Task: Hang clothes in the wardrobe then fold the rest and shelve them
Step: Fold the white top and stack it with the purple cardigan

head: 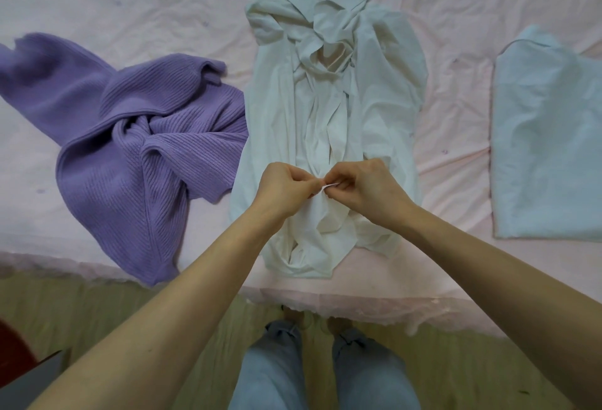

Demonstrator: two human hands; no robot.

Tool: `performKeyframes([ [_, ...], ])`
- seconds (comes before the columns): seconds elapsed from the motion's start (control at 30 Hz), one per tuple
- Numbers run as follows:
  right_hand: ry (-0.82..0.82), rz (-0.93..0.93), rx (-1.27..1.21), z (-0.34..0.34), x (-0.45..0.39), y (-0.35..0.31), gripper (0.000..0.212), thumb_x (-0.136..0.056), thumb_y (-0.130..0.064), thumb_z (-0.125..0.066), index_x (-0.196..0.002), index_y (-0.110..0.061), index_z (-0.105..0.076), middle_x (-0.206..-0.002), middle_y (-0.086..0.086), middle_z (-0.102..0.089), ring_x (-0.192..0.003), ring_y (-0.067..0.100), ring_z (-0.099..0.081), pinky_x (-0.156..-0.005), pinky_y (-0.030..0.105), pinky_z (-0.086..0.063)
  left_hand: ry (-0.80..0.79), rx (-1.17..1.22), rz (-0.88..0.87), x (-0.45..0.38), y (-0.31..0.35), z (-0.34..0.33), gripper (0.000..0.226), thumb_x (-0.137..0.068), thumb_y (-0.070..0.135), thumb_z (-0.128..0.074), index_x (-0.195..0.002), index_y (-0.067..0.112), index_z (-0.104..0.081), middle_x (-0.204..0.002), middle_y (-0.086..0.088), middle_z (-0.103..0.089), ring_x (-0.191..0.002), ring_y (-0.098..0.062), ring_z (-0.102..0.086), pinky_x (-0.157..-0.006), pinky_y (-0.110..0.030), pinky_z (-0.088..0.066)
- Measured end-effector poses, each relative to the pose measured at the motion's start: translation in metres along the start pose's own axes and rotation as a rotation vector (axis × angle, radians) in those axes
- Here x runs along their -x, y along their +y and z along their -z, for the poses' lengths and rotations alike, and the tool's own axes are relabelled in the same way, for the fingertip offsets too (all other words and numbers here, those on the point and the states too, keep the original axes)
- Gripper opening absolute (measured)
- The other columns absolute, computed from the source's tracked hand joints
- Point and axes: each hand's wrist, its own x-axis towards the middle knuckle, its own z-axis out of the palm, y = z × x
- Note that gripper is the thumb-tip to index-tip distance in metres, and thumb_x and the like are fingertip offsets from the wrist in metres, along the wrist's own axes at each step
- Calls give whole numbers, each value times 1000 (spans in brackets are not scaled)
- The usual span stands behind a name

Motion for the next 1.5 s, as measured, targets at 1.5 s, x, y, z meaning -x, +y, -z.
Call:
performKeyframes([
  [1.5, -613, -51, -206, 44, -37, 1, 10, -91, -9, -62, -85, -8, -70, -65, 7, -59, -62, 11, -53, -66, 19, -43, -147, -282, -505, 0, -8, 19, 8, -84, 15, -66, -82, 19, -73, -69, 5, -66, -60, 2, -53, -59, -11, -40],
])
